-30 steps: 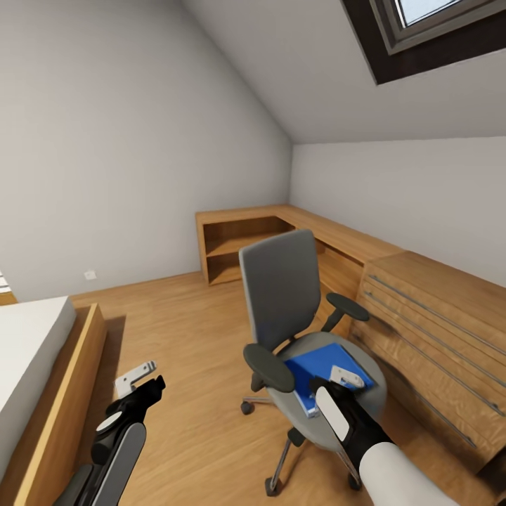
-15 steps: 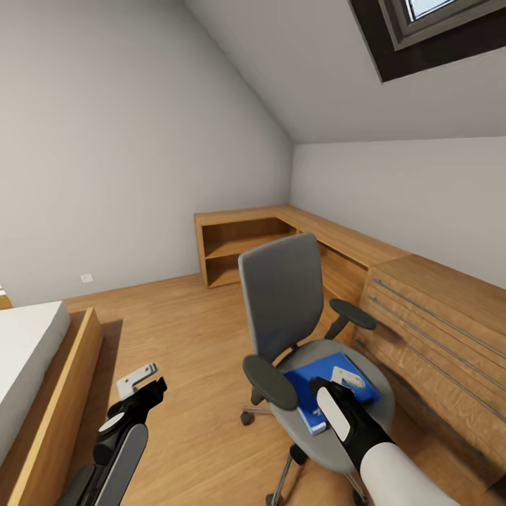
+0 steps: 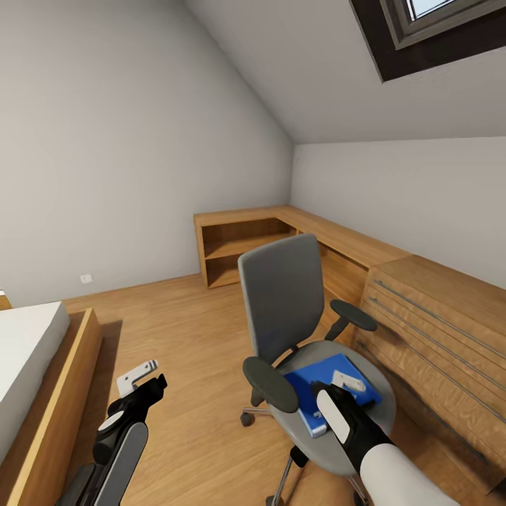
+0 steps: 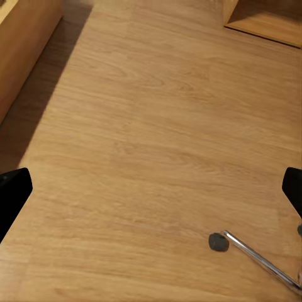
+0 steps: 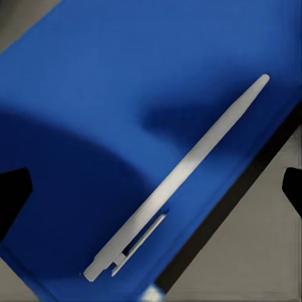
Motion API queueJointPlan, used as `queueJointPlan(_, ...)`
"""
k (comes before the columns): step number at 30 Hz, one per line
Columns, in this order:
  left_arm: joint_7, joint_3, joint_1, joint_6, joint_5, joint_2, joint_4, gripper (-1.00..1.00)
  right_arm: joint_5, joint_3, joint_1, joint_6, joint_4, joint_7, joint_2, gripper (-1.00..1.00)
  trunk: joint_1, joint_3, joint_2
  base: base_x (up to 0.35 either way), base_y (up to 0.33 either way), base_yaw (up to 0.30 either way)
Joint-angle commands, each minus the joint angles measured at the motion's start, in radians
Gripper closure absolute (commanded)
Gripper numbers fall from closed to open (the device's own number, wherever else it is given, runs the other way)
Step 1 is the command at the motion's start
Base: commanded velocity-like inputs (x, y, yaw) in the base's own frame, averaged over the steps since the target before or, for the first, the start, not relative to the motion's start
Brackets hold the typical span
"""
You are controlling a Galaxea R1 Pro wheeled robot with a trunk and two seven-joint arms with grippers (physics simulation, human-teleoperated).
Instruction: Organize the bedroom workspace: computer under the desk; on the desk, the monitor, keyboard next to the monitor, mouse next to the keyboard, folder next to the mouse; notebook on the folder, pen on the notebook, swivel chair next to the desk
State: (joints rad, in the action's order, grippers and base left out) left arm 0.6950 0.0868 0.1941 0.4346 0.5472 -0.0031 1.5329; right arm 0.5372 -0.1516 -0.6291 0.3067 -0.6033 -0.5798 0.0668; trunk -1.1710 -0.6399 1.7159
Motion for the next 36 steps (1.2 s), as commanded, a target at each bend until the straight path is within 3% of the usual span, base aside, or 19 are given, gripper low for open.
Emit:
queueJointPlan(1, 0.007, 0.001, 0.001, 0.003, 0.007, 0.000, 0.002, -1.00, 0.006, -0.005, -0.001, 0.005, 0.002, -0.013, -0.001, -1.00, 0.000, -0.001, 0.001, 0.000, 0.000, 0.000)
queueJointPlan(6, 0.008, 0.001, 0.001, 0.003, 0.007, 0.000, 0.002, -1.00, 0.007, -0.006, -0.001, 0.007, 0.013, -0.057, 0.002, -1.00, 0.000, -0.001, 0.001, 0.000, 0.000, 0.000)
queueJointPlan(16, 0.008, 0.001, 0.001, 0.003, 0.007, 0.000, 0.003, -1.00, 0.007, -0.006, -0.001, 0.008, 0.015, -0.073, 0.002, -1.00, 0.000, -0.001, 0.001, 0.000, 0.000, 0.000)
queueJointPlan(29, 0.008, 0.001, 0.001, 0.003, 0.007, 0.000, 0.003, -1.00, 0.007, -0.009, -0.001, 0.008, 0.014, -0.073, 0.002, -1.00, -0.050, -0.042, 0.092, 0.000, 0.000, 0.000)
queueJointPlan(36, 0.008, 0.001, 0.001, 0.003, 0.007, 0.000, 0.003, -1.00, 0.008, -0.009, -0.001, 0.007, 0.010, -0.069, 0.002, -1.00, -0.054, -0.045, 0.099, 0.000, 0.000, 0.000)
